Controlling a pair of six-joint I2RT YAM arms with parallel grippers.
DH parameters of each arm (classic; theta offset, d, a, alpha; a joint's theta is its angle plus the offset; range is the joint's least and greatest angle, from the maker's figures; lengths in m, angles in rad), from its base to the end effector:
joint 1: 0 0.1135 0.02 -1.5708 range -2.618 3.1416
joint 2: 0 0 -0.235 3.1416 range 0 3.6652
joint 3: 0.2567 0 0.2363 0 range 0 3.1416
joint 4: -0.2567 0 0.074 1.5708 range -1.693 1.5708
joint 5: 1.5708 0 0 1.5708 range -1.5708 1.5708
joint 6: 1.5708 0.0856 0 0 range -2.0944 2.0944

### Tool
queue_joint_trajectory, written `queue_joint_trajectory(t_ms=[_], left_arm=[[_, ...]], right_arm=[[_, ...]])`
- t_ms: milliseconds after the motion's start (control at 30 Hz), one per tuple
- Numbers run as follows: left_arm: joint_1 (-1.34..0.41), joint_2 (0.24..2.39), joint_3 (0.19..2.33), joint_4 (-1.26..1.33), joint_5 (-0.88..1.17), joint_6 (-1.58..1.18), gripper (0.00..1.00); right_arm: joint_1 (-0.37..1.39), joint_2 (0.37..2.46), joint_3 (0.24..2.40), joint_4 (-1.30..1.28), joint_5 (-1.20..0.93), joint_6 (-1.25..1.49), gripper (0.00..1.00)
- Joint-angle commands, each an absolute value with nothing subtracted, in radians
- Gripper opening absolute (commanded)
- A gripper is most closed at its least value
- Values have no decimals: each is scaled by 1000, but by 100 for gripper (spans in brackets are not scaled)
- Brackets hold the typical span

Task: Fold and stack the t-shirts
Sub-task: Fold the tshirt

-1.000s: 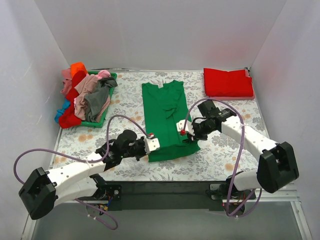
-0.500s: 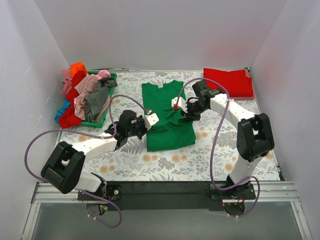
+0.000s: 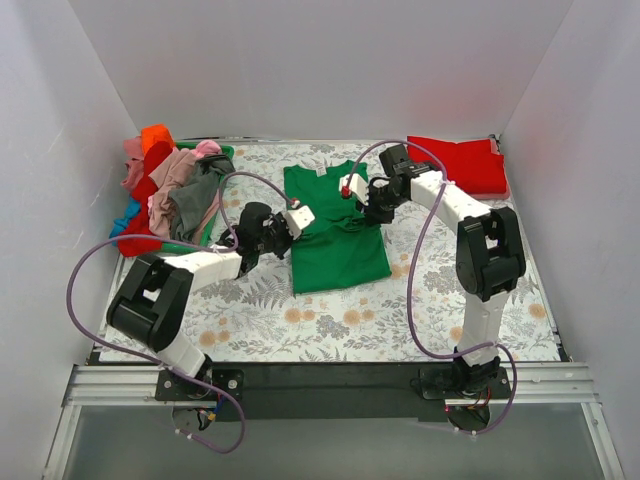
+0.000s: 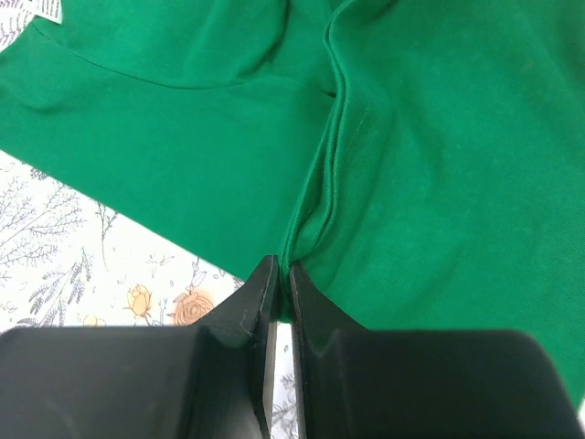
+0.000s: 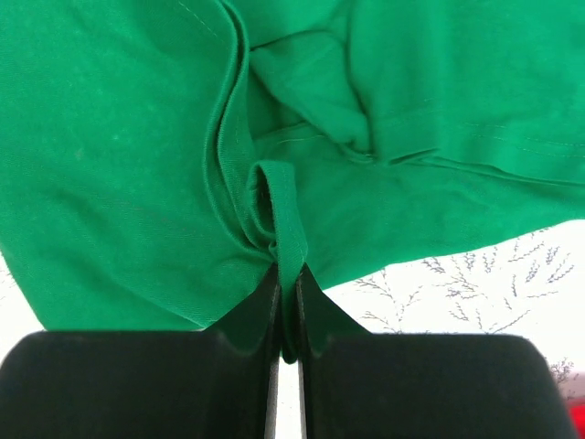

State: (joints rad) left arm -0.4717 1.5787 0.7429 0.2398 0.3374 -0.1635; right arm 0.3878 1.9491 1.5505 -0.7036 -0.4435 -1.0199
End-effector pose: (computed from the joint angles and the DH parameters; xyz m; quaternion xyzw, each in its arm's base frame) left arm 0.2969 -0.1832 0.1323 0.2114 0.8486 -0.2851 0.3923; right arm 0.3648 0.1887 0.1635 -0.6530 0.6903 0.1329 0.2818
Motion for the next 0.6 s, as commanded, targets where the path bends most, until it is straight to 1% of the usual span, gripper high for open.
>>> queue_joint_trajectory(t_ms=[0,567], left_arm=[[-463,1597,796,279,357,-152,0],[-440,1678,853,304,311,-175,0]], right_arm=[[377,1970,1614,-683,-434,-986,1],[374,2066,1715,-664,-396,-919,1]])
